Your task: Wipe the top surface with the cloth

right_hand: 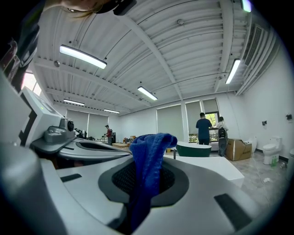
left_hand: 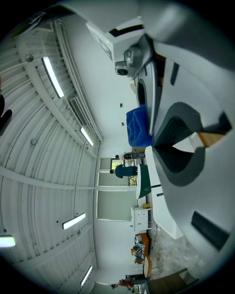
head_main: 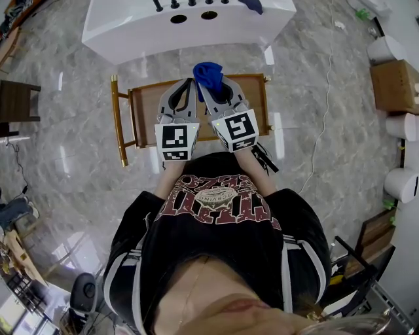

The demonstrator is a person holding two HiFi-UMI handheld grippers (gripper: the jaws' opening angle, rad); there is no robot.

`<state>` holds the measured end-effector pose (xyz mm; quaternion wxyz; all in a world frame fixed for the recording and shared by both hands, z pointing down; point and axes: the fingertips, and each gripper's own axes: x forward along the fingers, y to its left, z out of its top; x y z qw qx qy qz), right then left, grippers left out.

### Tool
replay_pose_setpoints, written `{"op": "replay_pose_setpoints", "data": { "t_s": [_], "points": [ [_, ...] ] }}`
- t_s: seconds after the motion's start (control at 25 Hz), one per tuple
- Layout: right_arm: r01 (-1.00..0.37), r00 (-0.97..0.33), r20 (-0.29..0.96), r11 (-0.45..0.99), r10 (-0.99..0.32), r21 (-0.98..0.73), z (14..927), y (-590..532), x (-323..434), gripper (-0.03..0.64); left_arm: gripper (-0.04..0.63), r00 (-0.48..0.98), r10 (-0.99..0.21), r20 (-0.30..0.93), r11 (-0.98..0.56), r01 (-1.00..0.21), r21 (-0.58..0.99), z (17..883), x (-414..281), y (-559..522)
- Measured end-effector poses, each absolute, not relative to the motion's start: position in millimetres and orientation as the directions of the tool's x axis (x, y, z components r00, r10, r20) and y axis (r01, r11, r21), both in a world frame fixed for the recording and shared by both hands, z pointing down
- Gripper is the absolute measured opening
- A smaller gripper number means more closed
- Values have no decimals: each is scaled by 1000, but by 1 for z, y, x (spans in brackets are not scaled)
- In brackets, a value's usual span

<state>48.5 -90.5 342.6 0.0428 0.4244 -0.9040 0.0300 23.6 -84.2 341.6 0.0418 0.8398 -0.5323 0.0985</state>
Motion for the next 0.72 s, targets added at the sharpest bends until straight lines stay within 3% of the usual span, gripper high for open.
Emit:
{"op": "replay_pose_setpoints", "data": {
  "t_s": [0.72],
  "points": [
    [-772,-632,120,635,-766,-15,343,-89,51,58,46,428,-877,219,-449,-892,-55,343,31,-84]
  ]
}}
